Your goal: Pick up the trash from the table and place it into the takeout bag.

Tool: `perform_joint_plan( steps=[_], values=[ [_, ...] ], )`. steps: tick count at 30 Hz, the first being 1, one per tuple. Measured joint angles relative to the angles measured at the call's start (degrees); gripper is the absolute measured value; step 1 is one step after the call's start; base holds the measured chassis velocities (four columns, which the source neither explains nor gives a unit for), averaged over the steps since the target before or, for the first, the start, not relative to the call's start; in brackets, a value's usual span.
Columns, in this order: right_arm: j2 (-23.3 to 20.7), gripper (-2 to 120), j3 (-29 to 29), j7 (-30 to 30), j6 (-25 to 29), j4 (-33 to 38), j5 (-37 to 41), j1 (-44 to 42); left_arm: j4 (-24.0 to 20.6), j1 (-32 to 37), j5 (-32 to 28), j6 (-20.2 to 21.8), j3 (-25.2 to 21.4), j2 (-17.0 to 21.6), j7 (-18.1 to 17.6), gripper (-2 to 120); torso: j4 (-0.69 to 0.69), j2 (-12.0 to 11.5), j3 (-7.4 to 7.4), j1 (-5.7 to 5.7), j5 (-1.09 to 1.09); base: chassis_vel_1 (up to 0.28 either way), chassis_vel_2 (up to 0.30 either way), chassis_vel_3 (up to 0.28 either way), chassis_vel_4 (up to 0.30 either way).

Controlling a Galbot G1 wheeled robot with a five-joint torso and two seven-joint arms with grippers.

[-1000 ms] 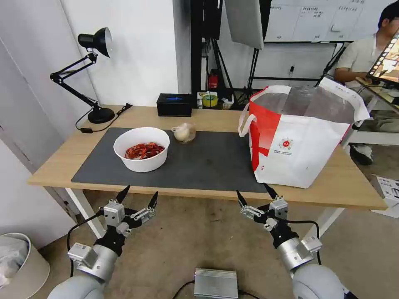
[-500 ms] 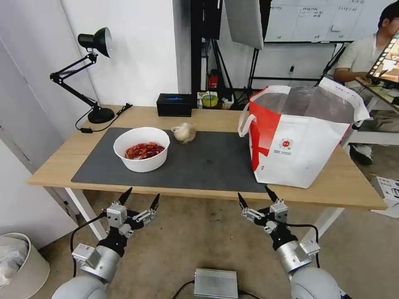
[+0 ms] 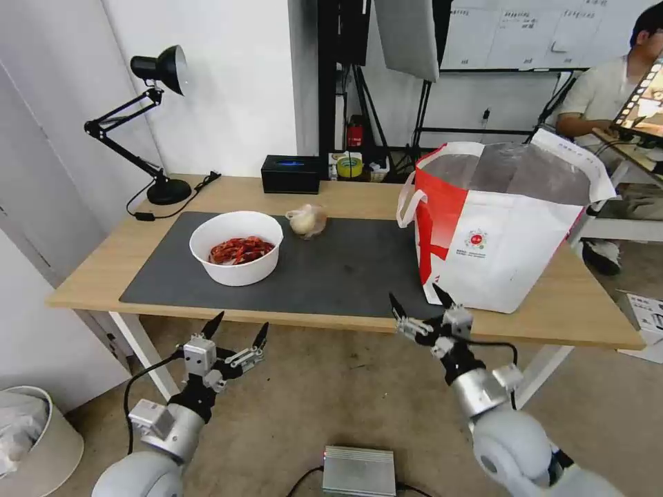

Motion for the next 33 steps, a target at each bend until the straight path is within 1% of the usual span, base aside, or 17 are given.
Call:
perform_joint_plan(
  steps=[1,4,5,8,9,11,12,15,16,20,21,23,24,27,30,32,33],
  values=[
    [0.00,100,0.00,0.00,0.00,0.00,0.00,0.00,0.00,0.00,0.00,0.00,0.00,0.00,0.00,100,0.00,0.00,0.00,0.00,0.00,0.000,0.000,0.000,0.000],
    [0.70,100,-4.63,-0.40,-1.17,-3.95,4.26,9.70,0.46,-0.06,-0.01,0.00,0.07,-0.08,-0.02,100,0.05,-0.01,0.00,0.00,0.01,0.000,0.000,0.000,0.000],
    [0.70,100,-4.63,-0.40,-1.17,-3.95,4.26,9.70,0.46,-0.06,-0.01,0.00,0.07,-0.08,-0.02,100,0.05,-0.01,0.00,0.00,0.01,0.000,0.000,0.000,0.000],
    [3.09,100,-11.13,-0.15,-2.11,-9.88,7.69,19.34,1.22,-0.22,-0.02,0.00,0.07,-0.19,-0.10,100,0.04,-0.01,0.01,0.00,0.01,0.000,0.000,0.000,0.000],
    [3.09,100,-11.13,-0.15,-2.11,-9.88,7.69,19.34,1.22,-0.22,-0.02,0.00,0.07,-0.19,-0.10,100,0.04,-0.01,0.01,0.00,0.01,0.000,0.000,0.000,0.000],
    [5.40,100,-14.73,0.60,-2.85,-14.40,8.11,24.25,1.69,-0.24,-0.07,0.02,0.09,-0.20,-0.15,100,0.04,-0.01,0.01,0.00,0.00,0.000,0.000,0.000,0.000],
    [5.40,100,-14.73,0.60,-2.85,-14.40,8.11,24.25,1.69,-0.24,-0.07,0.02,0.09,-0.20,-0.15,100,0.04,-0.01,0.01,0.00,0.00,0.000,0.000,0.000,0.000],
    [10.02,100,-19.16,3.41,-5.73,-21.21,7.48,32.52,2.18,-0.22,-0.26,0.10,-0.02,-0.13,-0.20,100,0.04,-0.01,0.00,0.00,0.00,0.000,0.000,0.000,0.000],
    [10.02,100,-19.16,3.41,-5.73,-21.21,7.48,32.52,2.18,-0.22,-0.26,0.10,-0.02,-0.13,-0.20,100,0.04,-0.01,0.00,0.00,0.00,0.000,0.000,0.000,0.000],
    [14.43,100,-22.86,5.60,-9.25,-28.76,5.97,40.02,2.32,-0.03,-0.37,0.13,-0.37,-0.02,-0.29,100,0.04,-0.01,0.00,0.00,-0.02,0.000,0.000,0.000,0.000],
    [14.43,100,-22.86,5.60,-9.25,-28.76,5.97,40.02,2.32,-0.03,-0.37,0.13,-0.37,-0.02,-0.29,100,0.04,-0.01,0.00,0.00,-0.02,0.000,0.000,0.000,0.000],
    [16.51,100,-23.96,6.06,-10.49,-32.39,6.08,42.99,2.37,0.10,-0.40,0.14,-0.61,0.04,-0.31,100,0.03,-0.02,0.01,0.01,0.01,0.000,0.000,0.000,0.000],
    [16.51,100,-23.96,6.06,-10.49,-32.39,6.08,42.99,2.37,0.10,-0.40,0.14,-0.61,0.04,-0.31,100,0.03,-0.02,0.01,0.01,0.01,0.000,0.000,0.000,0.000],
    [19.52,100,-25.02,7.01,-12.63,-37.55,6.84,46.81,2.53,0.22,-0.45,0.15,-0.82,0.09,-0.32,100,0.03,-0.01,0.01,0.01,0.01,0.000,0.000,0.000,0.000],
    [20.78,100,-25.24,7.05,-13.15,-39.67,7.01,48.30,2.56,0.24,-0.46,0.16,-0.85,0.09,-0.34,100,0.03,-0.01,0.00,0.01,0.01,0.000,0.000,0.000,0.000],
    [23.39,100,-25.55,6.80,-14.10,-43.76,7.87,50.72,2.59,0.24,-0.47,0.15,-0.84,0.09,-0.34,100,0.03,-0.01,0.00,0.01,0.01,0.000,0.000,0.000,0.000],
    [23.39,100,-25.55,6.80,-14.10,-43.76,7.87,50.72,2.59,0.24,-0.47,0.15,-0.84,0.09,-0.34,100,0.03,-0.01,0.00,0.01,0.01,0.000,0.000,0.000,0.000]
  ],
)
